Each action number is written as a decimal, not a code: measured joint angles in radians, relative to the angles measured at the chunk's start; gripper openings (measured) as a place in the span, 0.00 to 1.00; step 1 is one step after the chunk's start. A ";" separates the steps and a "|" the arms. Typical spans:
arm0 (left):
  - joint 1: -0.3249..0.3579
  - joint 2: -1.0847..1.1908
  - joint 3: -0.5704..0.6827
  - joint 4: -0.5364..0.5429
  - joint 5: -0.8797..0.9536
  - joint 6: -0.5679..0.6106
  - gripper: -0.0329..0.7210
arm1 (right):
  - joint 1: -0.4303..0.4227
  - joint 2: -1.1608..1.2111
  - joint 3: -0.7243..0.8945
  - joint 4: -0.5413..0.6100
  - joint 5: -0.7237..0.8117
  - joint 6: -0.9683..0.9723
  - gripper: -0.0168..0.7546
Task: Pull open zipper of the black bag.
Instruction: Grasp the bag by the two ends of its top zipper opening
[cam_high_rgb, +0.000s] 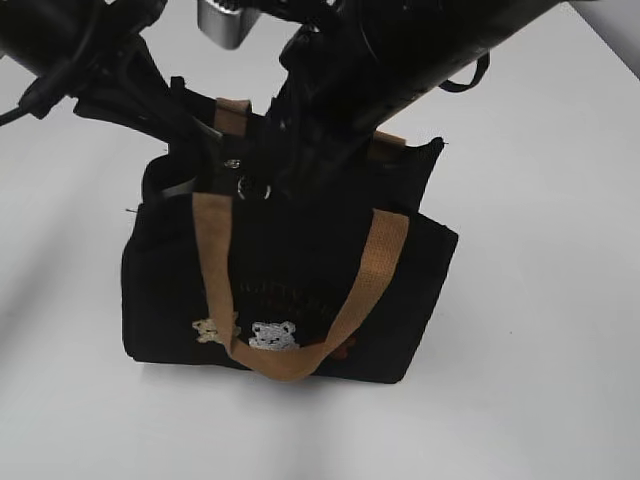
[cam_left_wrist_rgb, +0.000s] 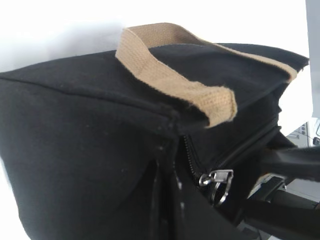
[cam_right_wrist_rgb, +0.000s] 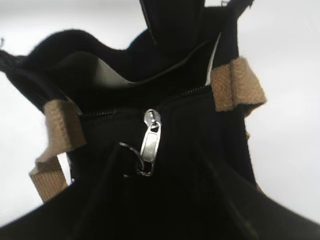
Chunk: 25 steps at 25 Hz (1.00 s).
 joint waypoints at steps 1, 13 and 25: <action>0.000 0.000 0.000 -0.005 0.000 0.000 0.03 | 0.000 0.008 0.000 -0.001 -0.002 -0.010 0.48; 0.000 0.000 0.000 -0.008 0.004 0.000 0.03 | 0.002 0.072 0.000 -0.013 -0.036 -0.035 0.38; 0.000 0.000 0.000 -0.008 0.007 0.000 0.03 | 0.002 0.073 0.000 -0.065 0.006 -0.038 0.02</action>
